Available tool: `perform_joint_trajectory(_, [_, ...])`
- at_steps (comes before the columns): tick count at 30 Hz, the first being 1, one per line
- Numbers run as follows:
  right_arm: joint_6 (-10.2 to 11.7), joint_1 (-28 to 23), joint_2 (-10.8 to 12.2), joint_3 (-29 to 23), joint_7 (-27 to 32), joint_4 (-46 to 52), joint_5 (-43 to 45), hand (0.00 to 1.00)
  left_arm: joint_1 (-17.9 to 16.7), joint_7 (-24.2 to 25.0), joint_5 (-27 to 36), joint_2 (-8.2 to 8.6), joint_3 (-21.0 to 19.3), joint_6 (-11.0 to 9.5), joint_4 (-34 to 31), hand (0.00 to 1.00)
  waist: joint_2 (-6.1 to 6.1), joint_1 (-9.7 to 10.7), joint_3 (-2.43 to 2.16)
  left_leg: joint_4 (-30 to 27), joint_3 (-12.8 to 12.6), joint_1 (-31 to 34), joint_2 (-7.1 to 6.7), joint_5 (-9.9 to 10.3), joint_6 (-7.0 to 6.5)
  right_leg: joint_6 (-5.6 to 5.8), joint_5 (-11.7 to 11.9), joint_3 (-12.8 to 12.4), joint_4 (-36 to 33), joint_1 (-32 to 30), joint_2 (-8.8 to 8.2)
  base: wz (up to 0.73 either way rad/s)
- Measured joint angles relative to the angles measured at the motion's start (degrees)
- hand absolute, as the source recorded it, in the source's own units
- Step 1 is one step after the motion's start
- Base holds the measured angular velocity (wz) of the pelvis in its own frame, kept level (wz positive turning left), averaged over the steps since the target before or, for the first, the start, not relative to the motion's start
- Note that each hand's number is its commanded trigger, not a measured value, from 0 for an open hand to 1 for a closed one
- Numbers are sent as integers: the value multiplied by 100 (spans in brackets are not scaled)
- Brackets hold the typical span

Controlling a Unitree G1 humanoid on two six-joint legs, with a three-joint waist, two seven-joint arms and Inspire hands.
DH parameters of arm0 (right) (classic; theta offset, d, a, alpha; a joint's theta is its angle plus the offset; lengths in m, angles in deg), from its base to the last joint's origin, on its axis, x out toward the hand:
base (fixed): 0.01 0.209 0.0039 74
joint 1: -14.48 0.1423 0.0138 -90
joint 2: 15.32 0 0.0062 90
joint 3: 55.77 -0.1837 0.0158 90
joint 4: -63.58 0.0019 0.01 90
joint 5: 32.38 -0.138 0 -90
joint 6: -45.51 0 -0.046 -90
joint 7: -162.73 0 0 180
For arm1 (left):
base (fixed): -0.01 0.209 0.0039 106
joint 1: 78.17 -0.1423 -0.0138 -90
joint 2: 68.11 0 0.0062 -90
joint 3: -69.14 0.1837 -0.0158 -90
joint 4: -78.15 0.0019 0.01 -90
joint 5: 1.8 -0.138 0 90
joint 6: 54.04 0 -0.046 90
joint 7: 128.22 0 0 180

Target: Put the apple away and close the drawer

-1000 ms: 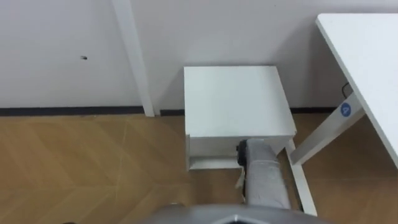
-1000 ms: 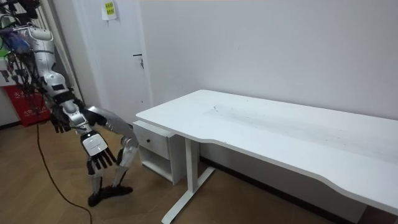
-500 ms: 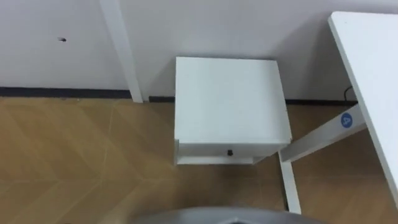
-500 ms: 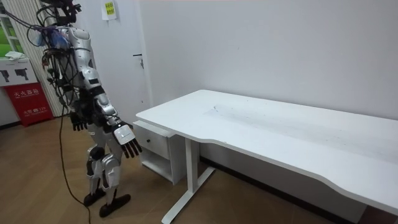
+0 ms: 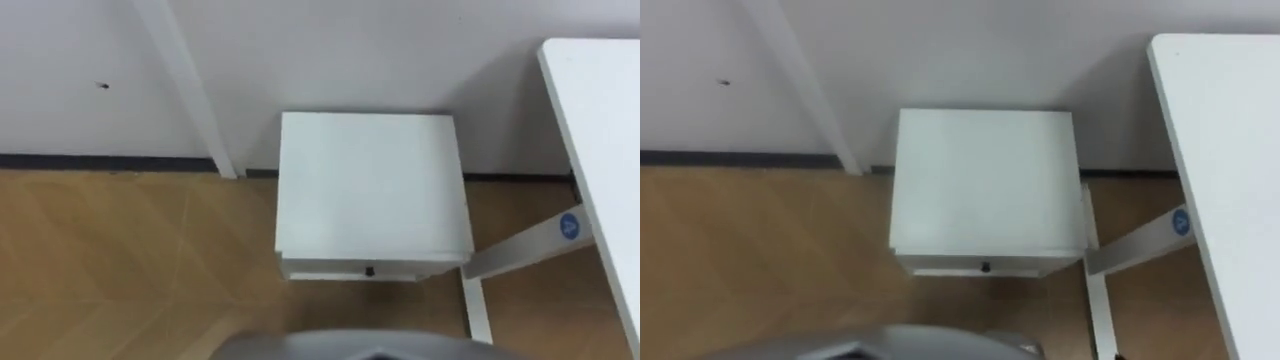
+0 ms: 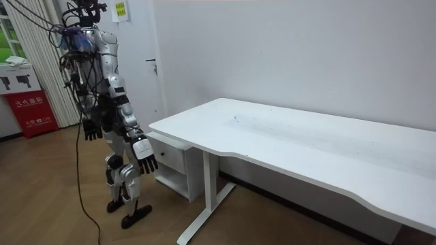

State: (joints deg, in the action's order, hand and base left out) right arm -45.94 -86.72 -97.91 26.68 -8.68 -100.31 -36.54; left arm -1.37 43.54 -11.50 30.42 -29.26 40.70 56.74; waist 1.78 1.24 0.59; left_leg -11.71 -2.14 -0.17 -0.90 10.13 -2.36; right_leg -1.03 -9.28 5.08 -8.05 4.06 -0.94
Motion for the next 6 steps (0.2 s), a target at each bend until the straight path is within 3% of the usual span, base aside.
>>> perform_joint_trajectory(6, [-126,-19,1,2,-158,-52,53,0,-46,181,2,-6,2,70,15,0,23,2,9,21,-5,-139,9,80,63,-33,-195,15,-185,16,15,0])
